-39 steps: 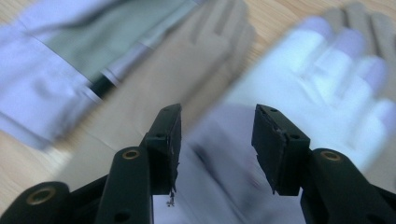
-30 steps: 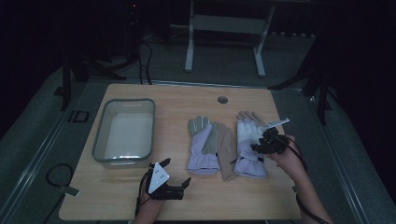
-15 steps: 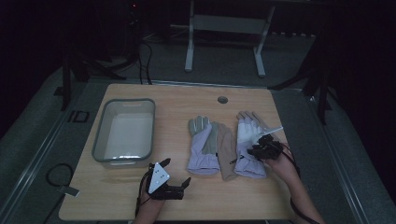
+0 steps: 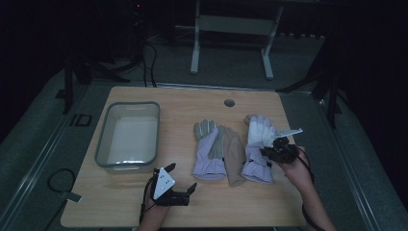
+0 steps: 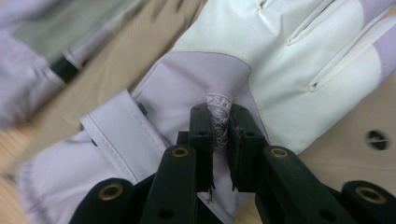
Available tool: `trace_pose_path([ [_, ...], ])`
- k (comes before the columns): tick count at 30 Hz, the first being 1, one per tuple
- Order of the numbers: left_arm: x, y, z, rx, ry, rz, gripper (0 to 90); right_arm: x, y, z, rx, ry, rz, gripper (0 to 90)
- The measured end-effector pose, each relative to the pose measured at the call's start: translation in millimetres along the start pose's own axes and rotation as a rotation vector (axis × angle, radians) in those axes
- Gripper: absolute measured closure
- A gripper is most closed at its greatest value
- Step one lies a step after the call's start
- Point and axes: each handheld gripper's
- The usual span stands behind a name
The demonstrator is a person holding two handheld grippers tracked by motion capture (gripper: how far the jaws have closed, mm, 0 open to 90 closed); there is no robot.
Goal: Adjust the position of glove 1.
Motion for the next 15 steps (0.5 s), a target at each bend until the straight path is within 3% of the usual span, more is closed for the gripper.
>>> trace_pose_path([
  [10,-0.3,0.0,0.1,-0.001,0.001,-0.005,1.1,2.9,-49.4,-38.0,-0.100,0.000,-0.032,81.3],
  [12,-0.7,0.0,0.0,0.000,0.005,-0.007,1.1,13.5,-63.7,-57.0,-0.136,-0.011,-0.057,81.3],
  [15,-0.8,0.0,0.1,0.000,0.007,-0.007,1.1,22.7,-69.8,-67.8,-0.153,-0.034,-0.070,81.3],
])
Point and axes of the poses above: each handheld gripper's, and its own axes: y roughly forward along the jaws, z roughly out of its underside, x roughly to its left, and after that the axes turned 11 degrees about z, right-handed
